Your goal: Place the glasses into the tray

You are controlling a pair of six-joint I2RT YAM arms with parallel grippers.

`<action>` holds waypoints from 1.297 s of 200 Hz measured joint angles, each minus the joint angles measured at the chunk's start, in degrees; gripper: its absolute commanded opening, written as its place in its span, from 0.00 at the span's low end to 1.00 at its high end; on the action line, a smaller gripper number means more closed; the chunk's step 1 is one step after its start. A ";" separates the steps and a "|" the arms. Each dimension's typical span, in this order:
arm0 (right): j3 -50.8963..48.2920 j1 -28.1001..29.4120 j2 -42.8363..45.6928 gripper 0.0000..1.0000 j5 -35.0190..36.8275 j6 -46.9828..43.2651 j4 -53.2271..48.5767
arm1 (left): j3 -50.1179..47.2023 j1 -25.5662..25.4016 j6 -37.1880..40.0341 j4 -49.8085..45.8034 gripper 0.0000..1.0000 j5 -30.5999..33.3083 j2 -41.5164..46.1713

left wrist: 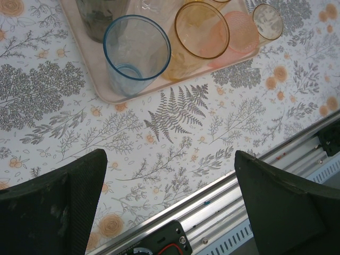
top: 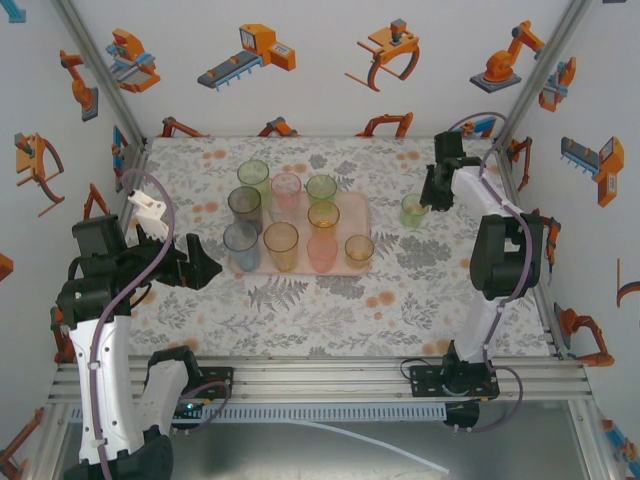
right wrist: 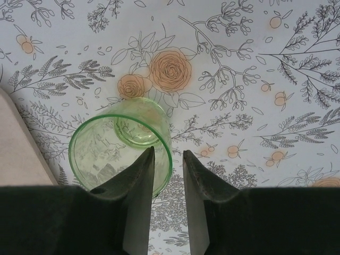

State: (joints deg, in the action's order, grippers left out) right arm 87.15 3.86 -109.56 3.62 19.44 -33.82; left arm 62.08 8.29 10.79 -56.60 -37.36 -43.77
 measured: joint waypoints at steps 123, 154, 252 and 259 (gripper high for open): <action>0.79 0.00 -3.04 0.16 -1.29 -0.81 -0.42 | -0.02 0.37 0.00 0.02 0.97 -0.02 -0.22; 0.79 0.00 -3.04 0.12 -1.68 -1.07 -0.44 | -0.02 0.37 0.00 0.02 0.97 -0.02 -0.22; 0.94 0.00 -3.04 0.08 -2.75 -1.14 -1.11 | -0.39 0.37 0.00 0.04 0.97 -0.02 0.33; 1.03 0.00 -3.04 0.08 -2.75 -1.14 -1.38 | -0.39 0.37 0.00 0.04 0.97 -0.02 0.31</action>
State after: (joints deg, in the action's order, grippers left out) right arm 88.18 3.86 -112.60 0.86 18.31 -35.20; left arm 61.69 8.67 10.79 -56.55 -37.39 -43.46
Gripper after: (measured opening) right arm 0.089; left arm 0.972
